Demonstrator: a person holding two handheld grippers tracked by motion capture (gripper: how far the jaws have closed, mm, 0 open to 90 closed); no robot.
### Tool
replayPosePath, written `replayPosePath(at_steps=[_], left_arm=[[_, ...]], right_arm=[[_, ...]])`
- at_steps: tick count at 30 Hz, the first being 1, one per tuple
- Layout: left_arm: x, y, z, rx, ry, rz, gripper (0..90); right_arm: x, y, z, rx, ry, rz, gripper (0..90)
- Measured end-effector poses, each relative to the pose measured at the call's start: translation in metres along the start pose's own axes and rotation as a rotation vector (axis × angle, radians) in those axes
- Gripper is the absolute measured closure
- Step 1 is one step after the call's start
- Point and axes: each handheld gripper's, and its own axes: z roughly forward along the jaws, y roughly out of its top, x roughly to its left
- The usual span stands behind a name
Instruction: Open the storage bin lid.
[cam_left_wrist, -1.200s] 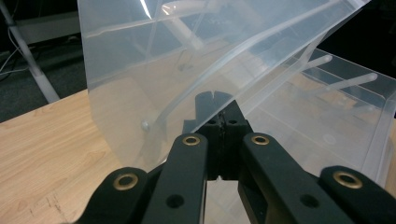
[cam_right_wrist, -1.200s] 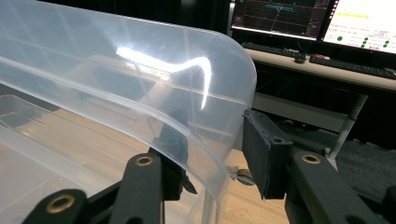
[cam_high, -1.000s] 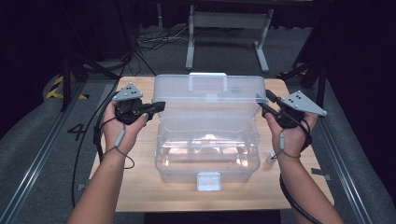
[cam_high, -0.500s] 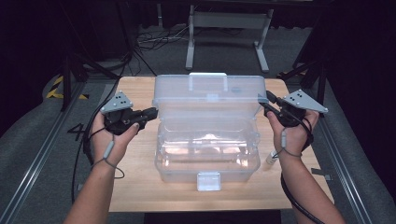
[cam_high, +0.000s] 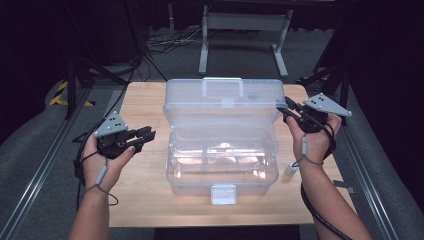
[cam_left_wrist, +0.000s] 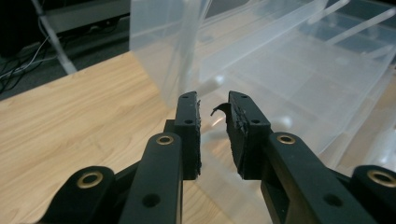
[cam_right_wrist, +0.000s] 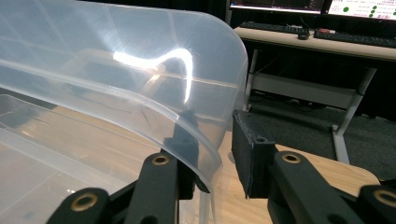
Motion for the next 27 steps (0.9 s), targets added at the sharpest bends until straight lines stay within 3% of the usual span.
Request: replayPosePath(at_steps=[4, 11, 18, 27], left_arm=[[0.004, -0.008, -0.002, 0.035, 0.024, -0.006, 73.2], [0.017, -0.028, -0.009, 0.069, 0.061, -0.056, 73.3], [0.027, -0.043, -0.017, 0.061, 0.027, -0.121, 73.4], [0.035, -0.064, -0.021, 0.105, 0.058, -0.154, 73.4]], right_arm=[[-0.001, 0.002, 0.002, 0.006, 0.001, 0.003, 71.9], [-0.004, 0.005, 0.007, 0.026, -0.002, 0.011, 74.2], [-0.007, 0.01, 0.013, 0.04, 0.001, 0.011, 74.0], [-0.007, 0.017, 0.021, 0.026, -0.024, -0.022, 71.8]])
